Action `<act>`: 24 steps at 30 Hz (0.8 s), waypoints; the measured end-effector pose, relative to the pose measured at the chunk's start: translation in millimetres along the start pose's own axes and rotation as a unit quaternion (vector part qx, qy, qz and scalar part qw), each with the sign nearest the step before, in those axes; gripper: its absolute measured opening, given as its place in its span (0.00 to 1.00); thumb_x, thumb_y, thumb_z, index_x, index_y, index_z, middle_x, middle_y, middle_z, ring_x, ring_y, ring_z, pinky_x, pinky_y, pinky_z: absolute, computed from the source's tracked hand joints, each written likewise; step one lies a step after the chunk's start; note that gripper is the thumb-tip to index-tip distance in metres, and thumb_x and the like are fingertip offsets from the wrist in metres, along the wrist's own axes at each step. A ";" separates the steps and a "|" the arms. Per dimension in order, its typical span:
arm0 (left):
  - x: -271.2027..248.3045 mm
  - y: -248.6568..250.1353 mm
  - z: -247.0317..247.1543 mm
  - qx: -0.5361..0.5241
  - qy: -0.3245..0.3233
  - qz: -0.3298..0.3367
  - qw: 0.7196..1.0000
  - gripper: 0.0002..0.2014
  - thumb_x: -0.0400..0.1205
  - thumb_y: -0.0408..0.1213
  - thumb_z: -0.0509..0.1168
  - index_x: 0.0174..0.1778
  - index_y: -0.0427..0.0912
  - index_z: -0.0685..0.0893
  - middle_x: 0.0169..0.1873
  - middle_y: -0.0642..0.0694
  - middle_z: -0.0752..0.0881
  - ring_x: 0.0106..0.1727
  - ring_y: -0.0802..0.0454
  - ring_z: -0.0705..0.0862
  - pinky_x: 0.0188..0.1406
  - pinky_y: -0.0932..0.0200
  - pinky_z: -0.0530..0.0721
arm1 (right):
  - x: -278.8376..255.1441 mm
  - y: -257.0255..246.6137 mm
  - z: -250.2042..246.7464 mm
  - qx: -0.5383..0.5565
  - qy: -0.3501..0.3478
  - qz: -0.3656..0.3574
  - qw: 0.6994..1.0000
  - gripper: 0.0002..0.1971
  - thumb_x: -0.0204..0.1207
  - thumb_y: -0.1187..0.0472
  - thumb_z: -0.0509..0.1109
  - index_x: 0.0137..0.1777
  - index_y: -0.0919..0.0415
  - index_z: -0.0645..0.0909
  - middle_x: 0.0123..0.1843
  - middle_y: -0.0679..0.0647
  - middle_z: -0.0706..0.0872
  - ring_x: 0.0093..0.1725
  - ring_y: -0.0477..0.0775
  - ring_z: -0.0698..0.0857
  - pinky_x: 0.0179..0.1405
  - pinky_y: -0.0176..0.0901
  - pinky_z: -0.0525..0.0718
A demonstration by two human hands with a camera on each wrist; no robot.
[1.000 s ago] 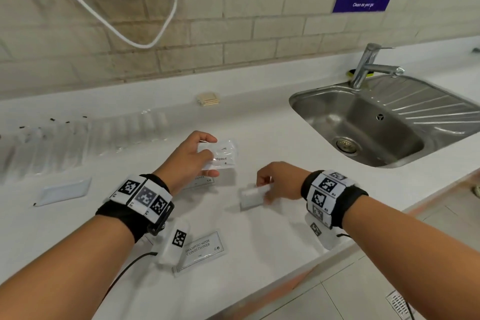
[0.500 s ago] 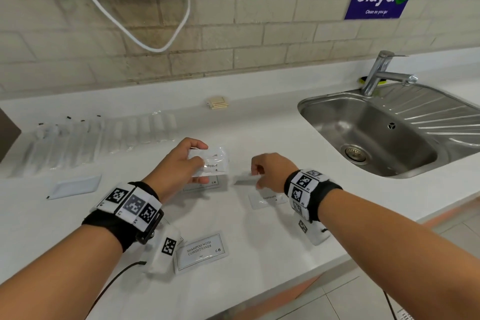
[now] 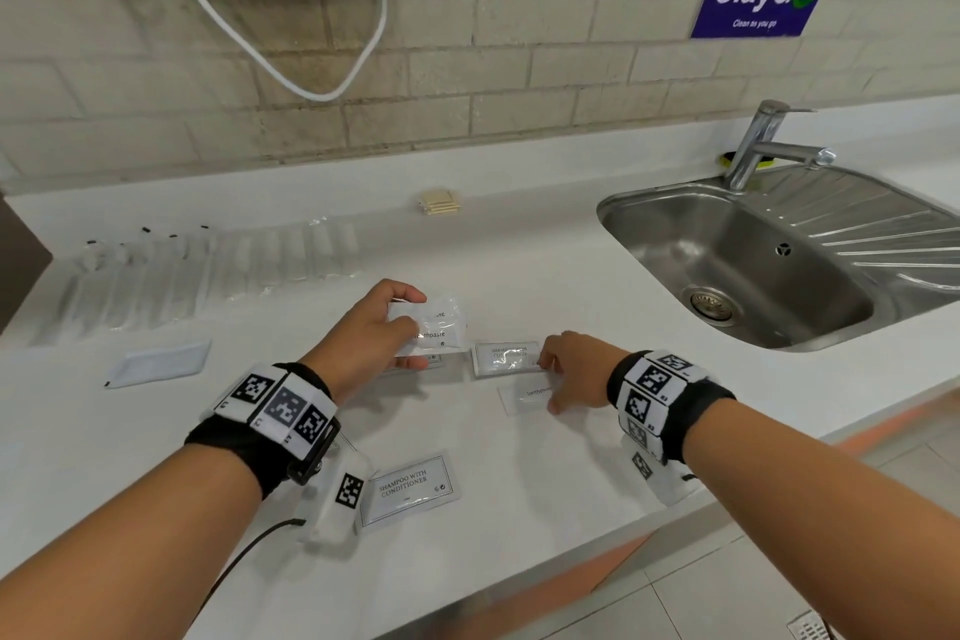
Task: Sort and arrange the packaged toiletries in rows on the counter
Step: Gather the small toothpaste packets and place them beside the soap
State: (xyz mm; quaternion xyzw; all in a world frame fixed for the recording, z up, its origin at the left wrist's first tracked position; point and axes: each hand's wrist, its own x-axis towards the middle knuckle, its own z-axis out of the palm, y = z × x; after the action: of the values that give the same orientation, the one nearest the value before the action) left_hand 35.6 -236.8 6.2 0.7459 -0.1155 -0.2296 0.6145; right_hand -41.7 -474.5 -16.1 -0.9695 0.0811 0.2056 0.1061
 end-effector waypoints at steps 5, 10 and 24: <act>-0.8 2.5 3.2 -0.003 -0.008 0.004 1.000 0.13 0.83 0.26 0.59 0.50 0.51 0.79 0.59 0.40 0.75 0.52 0.42 0.85 0.46 0.50 0.90 | -3.1 -3.1 0.1 -0.011 -0.041 0.007 0.999 0.23 0.69 0.58 0.78 0.63 0.62 0.80 0.60 0.55 0.84 0.51 0.53 0.79 0.48 0.41 0.76; -2.2 1.1 2.0 -0.014 -0.006 0.002 1.000 0.13 0.82 0.25 0.59 0.51 0.50 0.79 0.58 0.41 0.75 0.55 0.41 0.85 0.47 0.49 0.91 | -7.5 -9.4 -9.4 0.107 -0.014 -0.071 0.992 0.11 0.68 0.64 0.79 0.50 0.59 0.86 0.40 0.48 0.81 0.43 0.50 0.78 0.40 0.37 0.75; 3.5 13.9 2.8 -0.083 -0.014 -0.016 0.996 0.05 0.82 0.34 0.60 0.49 0.48 0.79 0.51 0.41 0.80 0.47 0.43 0.83 0.43 0.53 0.81 | 7.0 -64.2 -49.1 0.253 0.106 -0.168 0.947 0.32 0.65 0.63 0.81 0.68 0.51 0.72 0.55 0.52 0.80 0.36 0.46 0.79 0.37 0.35 0.77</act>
State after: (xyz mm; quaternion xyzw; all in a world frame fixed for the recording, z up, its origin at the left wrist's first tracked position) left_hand 38.8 -243.8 18.6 0.6905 -0.0927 -0.2586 0.6691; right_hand -3.7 -425.1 35.9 -0.9266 -0.0231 0.0533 0.3715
